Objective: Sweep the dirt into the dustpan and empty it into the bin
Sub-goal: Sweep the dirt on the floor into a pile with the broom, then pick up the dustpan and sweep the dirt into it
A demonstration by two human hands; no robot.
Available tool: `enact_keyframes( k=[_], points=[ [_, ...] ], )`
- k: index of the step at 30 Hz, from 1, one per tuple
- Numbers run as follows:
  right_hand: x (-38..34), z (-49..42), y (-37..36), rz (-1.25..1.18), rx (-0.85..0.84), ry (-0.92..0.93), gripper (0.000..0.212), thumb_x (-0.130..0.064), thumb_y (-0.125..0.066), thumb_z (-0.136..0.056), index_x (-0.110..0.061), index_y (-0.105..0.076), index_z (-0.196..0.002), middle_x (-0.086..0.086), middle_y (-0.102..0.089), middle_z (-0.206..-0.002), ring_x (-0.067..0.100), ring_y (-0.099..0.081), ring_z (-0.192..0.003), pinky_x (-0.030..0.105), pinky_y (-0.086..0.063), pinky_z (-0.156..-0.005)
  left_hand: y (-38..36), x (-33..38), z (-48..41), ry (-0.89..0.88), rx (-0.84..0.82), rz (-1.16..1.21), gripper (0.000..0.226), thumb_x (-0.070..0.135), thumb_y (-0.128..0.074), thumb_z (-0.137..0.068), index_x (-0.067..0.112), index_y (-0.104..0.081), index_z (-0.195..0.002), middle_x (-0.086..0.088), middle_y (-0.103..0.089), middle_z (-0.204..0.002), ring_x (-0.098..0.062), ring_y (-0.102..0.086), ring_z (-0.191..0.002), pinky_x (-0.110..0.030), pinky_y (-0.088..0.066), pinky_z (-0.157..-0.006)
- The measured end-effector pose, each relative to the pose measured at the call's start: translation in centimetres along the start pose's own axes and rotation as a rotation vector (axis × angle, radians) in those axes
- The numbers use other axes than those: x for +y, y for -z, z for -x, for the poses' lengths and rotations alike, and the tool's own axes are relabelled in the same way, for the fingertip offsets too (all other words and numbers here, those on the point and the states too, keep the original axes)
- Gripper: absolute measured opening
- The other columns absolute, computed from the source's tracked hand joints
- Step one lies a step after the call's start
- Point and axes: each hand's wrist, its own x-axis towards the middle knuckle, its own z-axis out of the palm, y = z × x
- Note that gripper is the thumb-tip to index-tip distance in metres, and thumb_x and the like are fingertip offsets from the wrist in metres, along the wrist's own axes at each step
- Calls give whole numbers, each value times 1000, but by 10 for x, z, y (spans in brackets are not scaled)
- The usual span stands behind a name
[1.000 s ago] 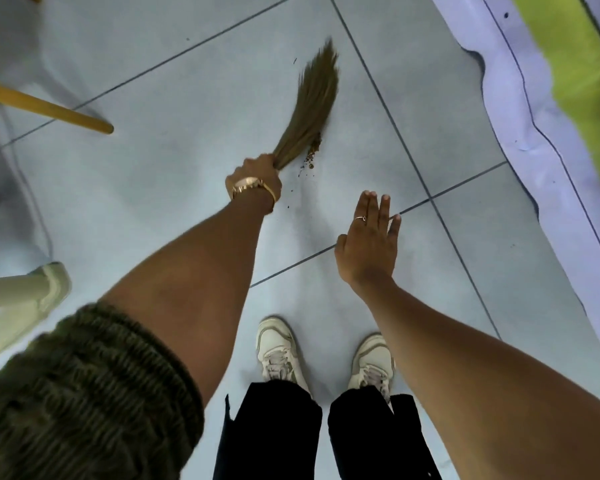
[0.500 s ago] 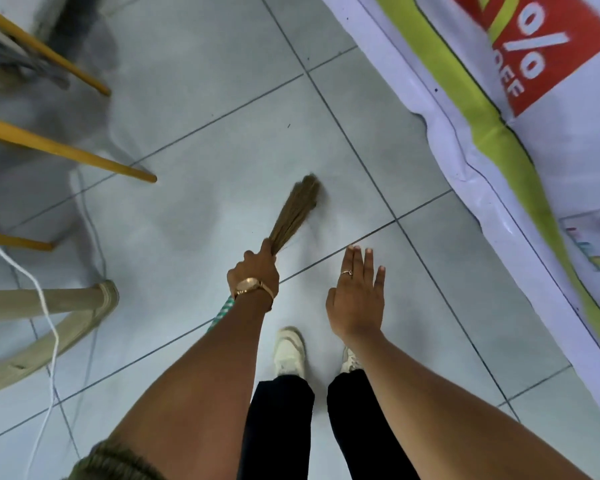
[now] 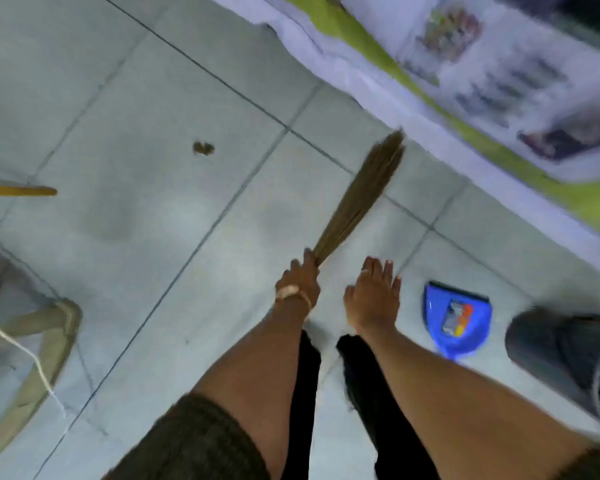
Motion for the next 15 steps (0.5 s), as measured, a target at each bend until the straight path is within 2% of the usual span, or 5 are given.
enact_keyframes(
  k=[4,6,9,15],
  points=[
    [111,-5,-48,-80,-68,-228,63,-23,-42,-95,-3,-19,-150,11,-22,-158,30,-7,-150,48,-10,-122,-84,66,-7,-170,-84,-132,46,30,-32,-102,14,-28,-145,-20,-49,-129,-42,-55,-113,-48,-45,-90],
    [159,-15,-80,-115,-112,-338,63,-24,-42,-96,-2,-17,-150,12,-20,-159,31,-6,-150,48,-10,-122,-131,87,-20,-207,-71,-185,44,30,-35,-101,11,-33,-140,-21,-51,-125,-43,-58,-109,-49,-47,-87],
    [237,-38,-136,-191,-102,-479,64,-25,-43,-95,-1,-18,-149,14,-19,-159,30,-8,-149,47,-11,-121,-213,115,-50,-247,-31,-209,49,34,-39,-99,9,-34,-140,-24,-45,-130,-45,-58,-108,-50,-47,-86],
    [348,-92,-247,-462,-144,-797,85,-40,-52,-90,0,-7,-151,16,-7,-161,32,-1,-150,49,-6,-121,-353,157,-103,-359,10,-314,52,45,-41,-96,12,-38,-136,-19,-50,-126,-43,-58,-108,-48,-47,-83]
  ],
)
